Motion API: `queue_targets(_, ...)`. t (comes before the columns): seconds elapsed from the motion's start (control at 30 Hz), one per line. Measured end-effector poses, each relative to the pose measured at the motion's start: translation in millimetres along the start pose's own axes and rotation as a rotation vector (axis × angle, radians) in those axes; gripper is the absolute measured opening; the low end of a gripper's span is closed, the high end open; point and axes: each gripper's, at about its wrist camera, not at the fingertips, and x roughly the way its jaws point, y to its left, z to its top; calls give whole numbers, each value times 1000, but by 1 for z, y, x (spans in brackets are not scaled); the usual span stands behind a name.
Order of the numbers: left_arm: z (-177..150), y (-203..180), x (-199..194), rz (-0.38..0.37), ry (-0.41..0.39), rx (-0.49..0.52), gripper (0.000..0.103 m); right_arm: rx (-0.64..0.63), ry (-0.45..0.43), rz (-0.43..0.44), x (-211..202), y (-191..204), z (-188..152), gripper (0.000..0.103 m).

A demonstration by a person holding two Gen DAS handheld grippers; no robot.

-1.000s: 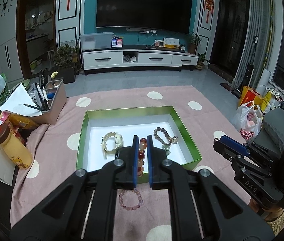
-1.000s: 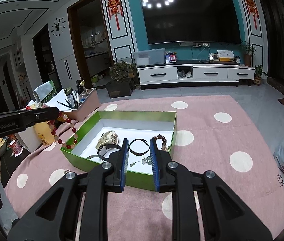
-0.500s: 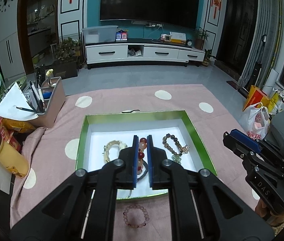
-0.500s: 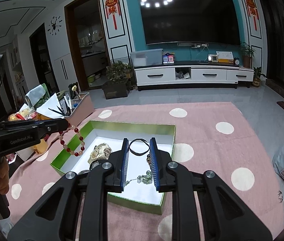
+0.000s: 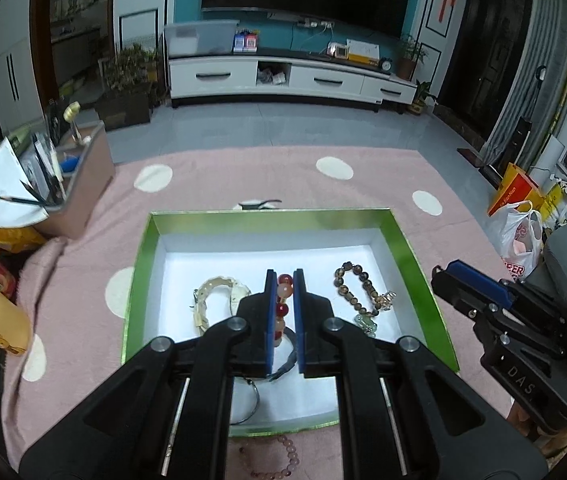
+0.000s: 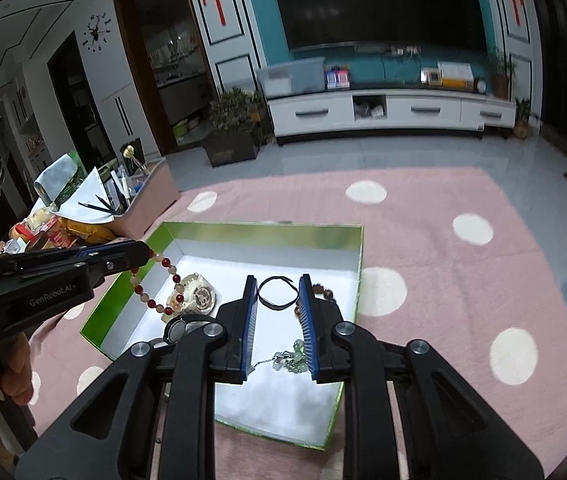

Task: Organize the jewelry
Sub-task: 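Carry the red bead bracelet and dark ring over the green box and open both tools, then withdraw both tools from the box toward the silver ring and pink bracelet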

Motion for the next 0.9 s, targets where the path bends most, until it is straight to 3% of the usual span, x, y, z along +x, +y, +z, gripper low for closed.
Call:
queue_targets(0.37, 9, -4, 50, -18, 76, -15, 8, 19, 122, 25, 48, 8, 1, 21)
queue_targets(0.43, 9, -4, 55, -10, 87, -20, 24, 32, 147, 27, 56, 7, 1, 23)
queue_targets(0.47, 10, -4, 56, -10, 90, -20, 27, 35, 150, 25, 58, 7, 0, 23)
queue_targets(0.57, 6, -3, 52, 5, 83, 0, 31, 36, 132, 21, 54, 2, -2, 24)
queue_targets(0.63, 3, 0, 49, 12, 81, 0, 33, 59, 124, 23, 48, -5, -3, 31)
queue_targets(0.9, -14, 17, 13, 46, 51, -1, 42, 102, 68, 20, 5, -26, -15, 33)
